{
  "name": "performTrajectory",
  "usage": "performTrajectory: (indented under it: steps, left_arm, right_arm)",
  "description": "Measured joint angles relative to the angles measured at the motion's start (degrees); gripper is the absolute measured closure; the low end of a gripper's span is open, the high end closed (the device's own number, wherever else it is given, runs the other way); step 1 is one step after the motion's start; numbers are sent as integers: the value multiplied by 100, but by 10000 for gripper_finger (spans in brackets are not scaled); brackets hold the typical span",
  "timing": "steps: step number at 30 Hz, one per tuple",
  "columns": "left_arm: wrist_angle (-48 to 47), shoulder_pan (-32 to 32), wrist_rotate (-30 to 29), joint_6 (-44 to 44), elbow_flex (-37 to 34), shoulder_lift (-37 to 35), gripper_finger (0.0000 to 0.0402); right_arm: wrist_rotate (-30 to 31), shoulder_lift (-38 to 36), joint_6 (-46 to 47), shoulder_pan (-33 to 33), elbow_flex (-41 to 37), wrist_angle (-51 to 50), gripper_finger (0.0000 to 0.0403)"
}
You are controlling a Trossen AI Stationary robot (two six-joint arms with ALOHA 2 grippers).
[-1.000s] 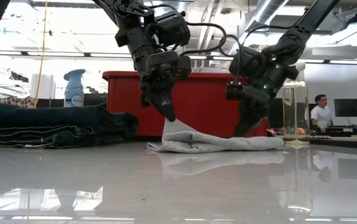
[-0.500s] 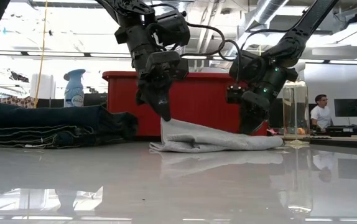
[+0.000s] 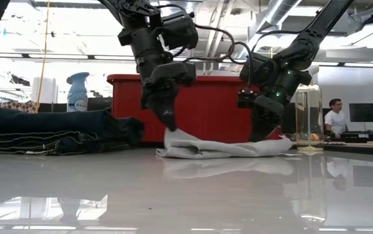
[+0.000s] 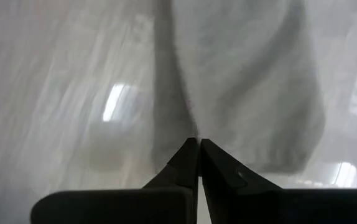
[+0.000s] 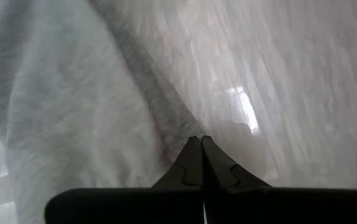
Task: Fold Laundry from Bin
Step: Fold the gray shorts
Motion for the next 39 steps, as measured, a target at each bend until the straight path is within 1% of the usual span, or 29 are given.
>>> performTrajectory:
  steps: [3,6,9,13,22,25,27,31,39]
  left_arm:
    - [124,0,25,-159,0,0,401]
    - [-65,2,24,-301,0,0,401]
    - [-336,4,13,-253,0,0,401]
    - [-512,-6,-217,-228,0,0,401]
    - [-108,-7,-291,-161,0,0,401]
    - [-159,-7,-457,-261,0,0,401]
    - [-297,-7,-455,-263,0,0,399]
    - [-491,-7,-420,-136,0,0,377]
    - [-543,-7,-425,-143,0,-2,301]
  right_arm:
    - [2,0,0,0,0,-5,389]
    - [4,0,0,0,0,-5,389]
    - [5,0,0,0,-1,-7,389]
    - [4,0,-6,0,-2,-7,389]
    - [5,0,-42,0,-4,-7,389]
    - [4,0,-42,0,-4,-7,389]
    - [4,-1,-42,0,-7,-7,389]
    - [2,0,-42,0,-7,-8,389]
    - [-2,-2,-44,0,-7,-7,389]
